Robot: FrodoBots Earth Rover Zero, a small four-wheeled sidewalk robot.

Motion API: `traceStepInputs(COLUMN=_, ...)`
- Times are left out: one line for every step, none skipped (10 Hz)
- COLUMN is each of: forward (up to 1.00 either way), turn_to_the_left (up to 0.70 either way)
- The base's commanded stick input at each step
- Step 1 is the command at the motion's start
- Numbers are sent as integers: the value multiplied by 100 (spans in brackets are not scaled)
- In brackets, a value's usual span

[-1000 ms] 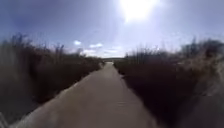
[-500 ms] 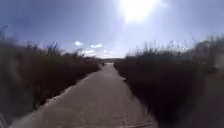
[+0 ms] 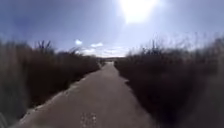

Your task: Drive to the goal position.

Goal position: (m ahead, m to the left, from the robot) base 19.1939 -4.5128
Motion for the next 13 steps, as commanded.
traceStepInputs(forward=85, turn_to_the_left=0)
traceStepInputs(forward=85, turn_to_the_left=0)
traceStepInputs(forward=85, turn_to_the_left=0)
traceStepInputs(forward=85, turn_to_the_left=0)
traceStepInputs(forward=85, turn_to_the_left=0)
traceStepInputs(forward=85, turn_to_the_left=0)
traceStepInputs(forward=85, turn_to_the_left=0)
traceStepInputs(forward=85, turn_to_the_left=0)
traceStepInputs(forward=85, turn_to_the_left=0)
traceStepInputs(forward=85, turn_to_the_left=0)
traceStepInputs(forward=85, turn_to_the_left=0)
traceStepInputs(forward=85, turn_to_the_left=0)
traceStepInputs(forward=85, turn_to_the_left=0)
